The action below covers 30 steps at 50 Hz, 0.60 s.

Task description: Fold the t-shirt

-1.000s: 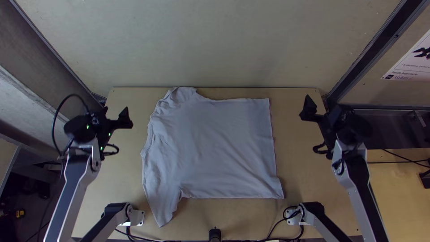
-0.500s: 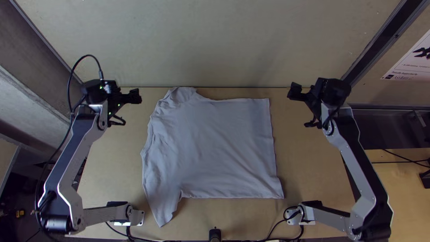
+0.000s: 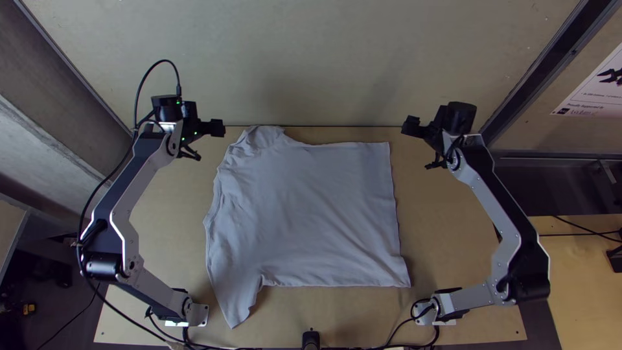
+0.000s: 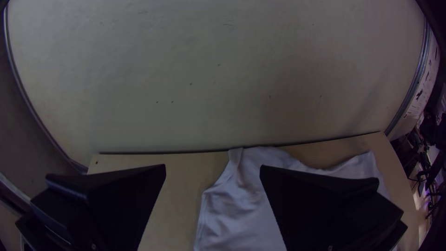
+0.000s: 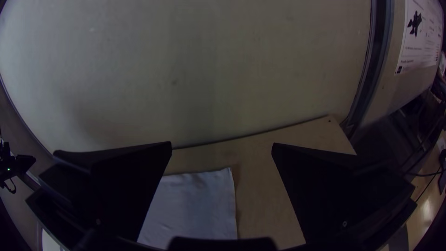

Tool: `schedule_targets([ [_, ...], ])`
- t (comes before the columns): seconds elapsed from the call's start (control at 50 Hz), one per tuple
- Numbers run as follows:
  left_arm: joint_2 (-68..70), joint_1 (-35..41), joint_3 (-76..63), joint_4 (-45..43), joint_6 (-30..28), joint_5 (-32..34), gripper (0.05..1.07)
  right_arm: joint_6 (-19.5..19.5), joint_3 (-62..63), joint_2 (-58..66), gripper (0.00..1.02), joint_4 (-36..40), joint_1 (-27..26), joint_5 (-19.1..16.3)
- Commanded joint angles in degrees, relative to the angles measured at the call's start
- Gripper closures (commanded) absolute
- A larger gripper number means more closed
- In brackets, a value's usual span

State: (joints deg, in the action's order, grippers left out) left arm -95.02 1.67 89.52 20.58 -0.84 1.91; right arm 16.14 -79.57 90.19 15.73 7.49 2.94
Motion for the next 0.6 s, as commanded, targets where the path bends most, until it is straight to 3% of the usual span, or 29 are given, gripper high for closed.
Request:
schedule_targets([
  [0.0, -4.38, 0.61, 4.70, 0.08, 0.93, 0.20, 0.11, 2.32, -3.13, 3.67, 0.03, 1.76, 0.51, -0.48],
  [0.24, -16.07, 1.14, 14.64, 5.88, -1.00, 0.20, 0.17, 3.19, -16.76, 15.98, 0.03, 17.50, 0.07, -4.35],
  [0.58, -29.17, 2.37, 27.38, 9.04, -1.88, 0.11, 0.17, 5.22, -25.20, 25.56, 0.04, 23.30, 0.42, -8.21],
])
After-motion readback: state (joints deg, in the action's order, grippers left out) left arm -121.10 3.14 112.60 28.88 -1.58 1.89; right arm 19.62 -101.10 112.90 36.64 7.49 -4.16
